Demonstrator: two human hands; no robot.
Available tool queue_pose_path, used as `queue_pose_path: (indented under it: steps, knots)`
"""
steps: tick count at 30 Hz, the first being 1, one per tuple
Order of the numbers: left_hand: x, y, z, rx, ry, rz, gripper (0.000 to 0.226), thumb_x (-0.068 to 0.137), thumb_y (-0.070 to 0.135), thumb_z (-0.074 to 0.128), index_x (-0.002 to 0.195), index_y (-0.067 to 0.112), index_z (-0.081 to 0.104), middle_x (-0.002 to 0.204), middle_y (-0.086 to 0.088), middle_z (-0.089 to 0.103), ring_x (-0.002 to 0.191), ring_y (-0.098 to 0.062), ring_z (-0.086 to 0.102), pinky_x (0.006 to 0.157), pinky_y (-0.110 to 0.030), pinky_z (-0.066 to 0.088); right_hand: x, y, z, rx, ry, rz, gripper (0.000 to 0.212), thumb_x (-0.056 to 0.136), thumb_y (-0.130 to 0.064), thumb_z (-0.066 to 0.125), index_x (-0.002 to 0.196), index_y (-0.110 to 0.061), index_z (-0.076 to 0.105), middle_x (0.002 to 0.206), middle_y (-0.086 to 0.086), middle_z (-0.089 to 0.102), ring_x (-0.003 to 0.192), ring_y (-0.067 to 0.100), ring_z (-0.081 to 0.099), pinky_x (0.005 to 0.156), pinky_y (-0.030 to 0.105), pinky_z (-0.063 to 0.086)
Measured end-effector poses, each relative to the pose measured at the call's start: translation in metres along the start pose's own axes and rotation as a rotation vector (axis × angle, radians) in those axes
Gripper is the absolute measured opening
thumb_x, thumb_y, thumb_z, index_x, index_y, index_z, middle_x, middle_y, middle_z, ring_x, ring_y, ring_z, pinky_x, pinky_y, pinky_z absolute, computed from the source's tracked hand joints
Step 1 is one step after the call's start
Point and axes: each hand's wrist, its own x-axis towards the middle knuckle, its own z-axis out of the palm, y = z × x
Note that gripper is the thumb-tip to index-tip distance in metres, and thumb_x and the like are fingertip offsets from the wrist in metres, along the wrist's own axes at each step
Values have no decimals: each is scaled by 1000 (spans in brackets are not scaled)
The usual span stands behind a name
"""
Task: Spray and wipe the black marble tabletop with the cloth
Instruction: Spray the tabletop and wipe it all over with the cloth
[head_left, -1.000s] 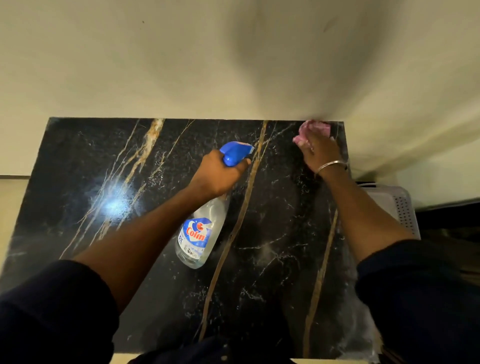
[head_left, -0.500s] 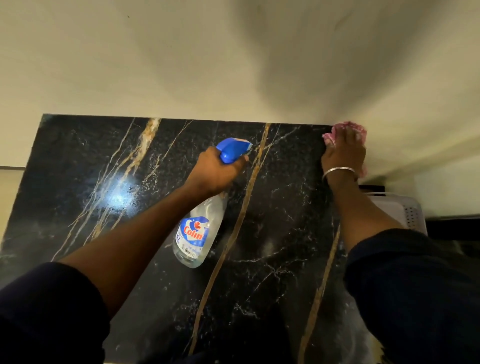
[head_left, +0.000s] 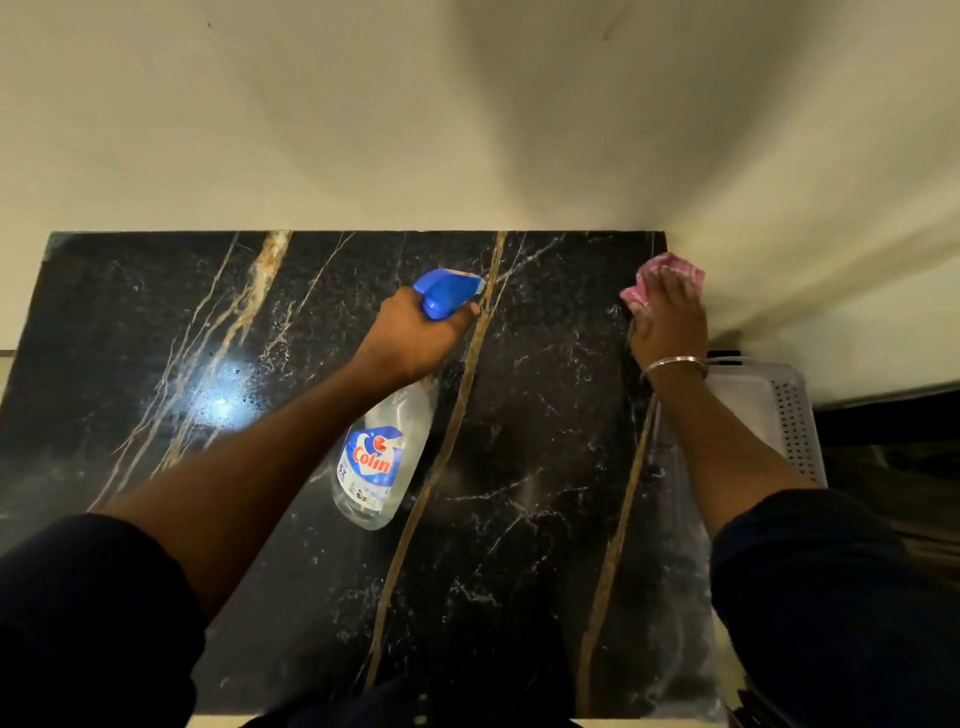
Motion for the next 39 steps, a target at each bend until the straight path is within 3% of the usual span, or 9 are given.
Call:
queue_pose_path:
  steps: [6, 11, 15, 19, 21, 27, 32, 37, 39]
  knots:
    - [-15, 8, 11, -27, -3, 22, 21, 92, 24, 62, 102, 5, 60, 79, -16, 61, 66, -17, 56, 66, -30, 51, -49, -39, 11, 13, -10, 105, 62, 95, -19, 48, 154, -17, 28, 161, 10, 24, 149, 37, 17, 120, 54, 12]
    - [-26, 11, 19, 1, -2, 29, 25, 92, 26, 63, 102, 3, 61, 86, -23, 65, 68, -18, 57, 66, -26, 49, -93, -105, 29, 48, -88, -127, 57, 97, -28, 47, 151, -20, 34, 159, 7, 31, 148, 33, 21, 120, 56, 13]
    - [-34, 12, 24, 5, -2, 38, 23, 92, 28, 63, 101, 7, 61, 87, -21, 66, 71, -19, 59, 67, -26, 49, -107, -89, 29, -12, -100, -314, 59, 96, -28, 51, 152, -23, 33, 158, 4, 33, 148, 31, 23, 120, 56, 13]
    - [-40, 15, 23, 0, -15, 50, 24, 93, 29, 61, 105, 8, 60, 90, -20, 66, 78, -27, 63, 72, -29, 52, -104, -20, 16, 42, -16, -33, 54, 98, -25, 48, 151, -19, 36, 157, 6, 34, 148, 32, 23, 122, 50, 10]
    - [-44, 16, 21, 3, -9, 56, 25, 93, 30, 61, 105, 8, 60, 89, -19, 66, 78, -27, 64, 73, -31, 53, -106, 6, 9, 24, 8, 55, 58, 96, -23, 49, 152, -16, 34, 158, 9, 33, 146, 34, 25, 122, 51, 16]
    - [-55, 16, 20, -19, 9, 48, 26, 92, 32, 63, 103, 8, 61, 89, -19, 67, 78, -30, 65, 73, -33, 54, -133, -19, 10, 56, 40, 212, 59, 95, -22, 51, 151, -14, 35, 158, 12, 31, 147, 38, 22, 120, 55, 14]
    - [-66, 16, 24, -21, -3, 59, 21, 93, 29, 61, 101, 10, 59, 78, -11, 62, 65, -15, 58, 66, -26, 51, -171, -65, 24, 12, -40, -3, 60, 96, -28, 50, 152, -19, 32, 160, 8, 28, 149, 32, 20, 121, 55, 6]
    - [-75, 18, 29, -10, -4, 80, 20, 93, 28, 61, 99, 10, 59, 78, -8, 61, 65, -11, 56, 62, -19, 47, -194, -67, 30, -25, -59, -217, 64, 90, -25, 62, 149, -16, 39, 156, 9, 36, 146, 34, 29, 118, 56, 20]
    - [-77, 20, 28, -14, -9, 85, 21, 93, 29, 60, 100, 9, 59, 75, -6, 60, 64, -10, 56, 61, -18, 47, -190, -45, 24, -35, -65, -203, 63, 91, -22, 61, 150, -16, 37, 157, 10, 35, 146, 34, 27, 117, 59, 22]
